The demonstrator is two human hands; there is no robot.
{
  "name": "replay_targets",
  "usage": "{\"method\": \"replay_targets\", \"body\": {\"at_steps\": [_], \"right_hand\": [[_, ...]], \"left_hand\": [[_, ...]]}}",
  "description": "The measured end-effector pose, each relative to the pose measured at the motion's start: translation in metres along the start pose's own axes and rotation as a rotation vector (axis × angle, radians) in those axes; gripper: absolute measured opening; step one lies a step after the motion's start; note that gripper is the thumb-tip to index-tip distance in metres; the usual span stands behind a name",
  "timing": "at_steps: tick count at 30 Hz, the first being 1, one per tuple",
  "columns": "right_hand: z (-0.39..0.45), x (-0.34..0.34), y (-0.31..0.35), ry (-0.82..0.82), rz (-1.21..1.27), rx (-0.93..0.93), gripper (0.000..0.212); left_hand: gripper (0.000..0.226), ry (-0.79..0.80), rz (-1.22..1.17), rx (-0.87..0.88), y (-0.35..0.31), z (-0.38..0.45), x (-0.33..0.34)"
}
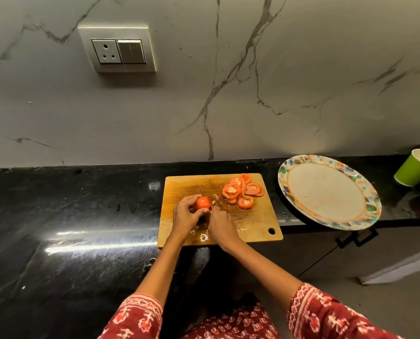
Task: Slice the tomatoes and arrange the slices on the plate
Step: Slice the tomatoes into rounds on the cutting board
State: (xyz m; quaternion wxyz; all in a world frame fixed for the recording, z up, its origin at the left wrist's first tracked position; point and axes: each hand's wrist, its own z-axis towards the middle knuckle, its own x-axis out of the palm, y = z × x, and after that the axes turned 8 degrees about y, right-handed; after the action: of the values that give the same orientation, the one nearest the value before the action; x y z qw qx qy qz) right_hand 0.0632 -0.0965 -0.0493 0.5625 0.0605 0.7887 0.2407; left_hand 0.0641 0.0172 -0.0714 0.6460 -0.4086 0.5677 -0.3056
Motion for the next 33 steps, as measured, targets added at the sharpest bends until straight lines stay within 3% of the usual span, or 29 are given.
{"method": "replay_targets", "body": {"at_steps": [17,30,33], "right_hand": [[-0.014,0.011,-0.023,0.093,0.031,0.059,0.025],[-0.012,-0.002,-0.028,-0.053,0.119,-0.011,0.025],[-0.013,-0.003,-0.035,-0.073,0.142,-0.038,0.038]], "left_hand": [[0.050,0.040,-0.028,-0.011,0.006,0.002,-0.009],[0.053,0.055,-0.032,-0.017,0.007,0.002,-0.008],[0.052,0.049,-0.022,-0.009,0.007,0.002,-0.007]]}}
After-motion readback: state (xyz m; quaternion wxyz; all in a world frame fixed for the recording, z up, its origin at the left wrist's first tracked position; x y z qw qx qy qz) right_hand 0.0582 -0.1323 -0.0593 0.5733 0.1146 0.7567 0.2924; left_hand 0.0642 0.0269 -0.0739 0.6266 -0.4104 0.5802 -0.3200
